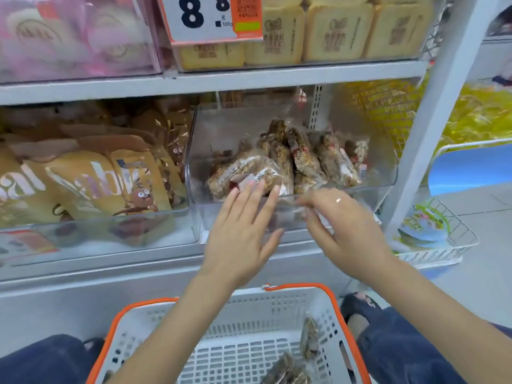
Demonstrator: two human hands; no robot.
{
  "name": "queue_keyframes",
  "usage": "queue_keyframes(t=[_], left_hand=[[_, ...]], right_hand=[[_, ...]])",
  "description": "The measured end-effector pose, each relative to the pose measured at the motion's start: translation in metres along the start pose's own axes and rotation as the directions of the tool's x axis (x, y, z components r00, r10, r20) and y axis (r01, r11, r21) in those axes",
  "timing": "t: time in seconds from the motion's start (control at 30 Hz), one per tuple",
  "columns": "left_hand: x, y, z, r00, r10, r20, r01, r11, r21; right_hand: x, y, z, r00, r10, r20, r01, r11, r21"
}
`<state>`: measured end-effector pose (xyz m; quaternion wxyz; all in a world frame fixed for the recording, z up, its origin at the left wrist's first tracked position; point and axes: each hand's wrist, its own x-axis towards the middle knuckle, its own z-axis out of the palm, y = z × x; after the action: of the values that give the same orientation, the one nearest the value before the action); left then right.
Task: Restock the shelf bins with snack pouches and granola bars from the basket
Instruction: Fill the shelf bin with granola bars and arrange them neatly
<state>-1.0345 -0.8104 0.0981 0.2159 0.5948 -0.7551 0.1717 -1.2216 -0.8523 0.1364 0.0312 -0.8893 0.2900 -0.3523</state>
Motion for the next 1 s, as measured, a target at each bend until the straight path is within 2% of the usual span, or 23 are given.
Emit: queue_keyframes(t=[0.07,0.13,0.17,0.2,0.23,0.3,0.33,0.37,0.4,0.47,0.5,0.53,0.63,0.7,0.8,0.87,0.9,1.0], left_hand=[[-0.003,0.000,-0.003,0.992,0.024,-0.123,-0.029,0.999,-0.045],[-0.008,0.004,-0.002,0.971,0.032,-0.235,-0.054,0.994,-0.091],[-0.017,0.007,0.003,0.967,0.053,-0.249,-0.081,0.992,-0.100],[-0.030,0.010,0.014,0.971,0.069,-0.230,-0.099,0.988,-0.121],[-0.047,0.014,0.029,0.983,0.062,-0.175,-0.090,0.984,-0.156],[-0.090,0.020,0.071,1.000,0.002,0.010,0.001,0.977,-0.212],[-0.112,0.025,0.092,0.989,-0.043,0.139,0.074,0.971,-0.228],[-0.133,0.029,0.110,0.951,-0.099,0.294,0.174,0.955,-0.241],[-0.153,0.033,0.127,0.871,-0.161,0.465,0.296,0.926,-0.234],[-0.195,0.042,0.157,0.615,-0.190,0.765,0.472,0.867,-0.163],[-0.213,0.047,0.170,0.495,-0.173,0.851,0.524,0.841,-0.133],[-0.229,0.053,0.181,0.407,-0.158,0.900,0.573,0.811,-0.117],[-0.254,0.069,0.208,0.253,-0.114,0.961,0.685,0.723,-0.095],[-0.260,0.078,0.223,0.224,-0.081,0.971,0.697,0.710,-0.102],[-0.258,0.088,0.239,0.226,-0.111,0.968,0.505,0.863,-0.019],[-0.254,0.096,0.240,0.217,-0.150,0.965,0.416,0.908,0.048],[-0.256,0.099,0.243,0.218,-0.187,0.958,0.411,0.908,0.084],[-0.266,0.103,0.246,0.279,-0.327,0.903,0.431,0.883,0.187]], right_hand=[[-0.045,-0.006,0.031,0.995,-0.008,0.103,0.010,1.000,-0.018],[-0.092,-0.003,0.065,0.955,0.008,0.297,0.007,0.999,-0.049],[-0.112,0.001,0.082,0.893,0.033,0.450,-0.005,0.998,-0.063],[-0.131,0.008,0.099,0.795,0.085,0.601,-0.042,0.995,-0.086],[-0.148,0.016,0.116,0.682,0.171,0.711,-0.114,0.985,-0.128],[-0.174,0.032,0.143,0.478,0.327,0.815,-0.244,0.941,-0.235],[-0.181,0.038,0.153,0.430,0.369,0.824,-0.281,0.922,-0.266],[-0.187,0.042,0.163,0.404,0.390,0.828,-0.295,0.912,-0.285],[-0.193,0.046,0.174,0.388,0.387,0.836,-0.287,0.913,-0.289],[-0.207,0.049,0.195,0.346,0.337,0.876,-0.236,0.935,-0.266],[-0.218,0.050,0.206,0.314,0.298,0.902,-0.214,0.947,-0.238],[-0.229,0.049,0.215,0.297,0.249,0.922,-0.209,0.959,-0.192],[-0.259,0.039,0.225,0.219,0.188,0.957,-0.244,0.960,-0.133],[-0.266,0.032,0.225,0.163,0.210,0.964,-0.250,0.954,-0.165],[-0.262,0.025,0.233,0.146,0.271,0.951,-0.245,0.942,-0.230],[-0.263,0.024,0.244,0.138,0.315,0.939,-0.283,0.921,-0.267],[-0.262,0.022,0.248,0.132,0.312,0.941,-0.300,0.917,-0.262],[-0.256,0.014,0.257,0.139,0.227,0.964,-0.330,0.928,-0.171]])
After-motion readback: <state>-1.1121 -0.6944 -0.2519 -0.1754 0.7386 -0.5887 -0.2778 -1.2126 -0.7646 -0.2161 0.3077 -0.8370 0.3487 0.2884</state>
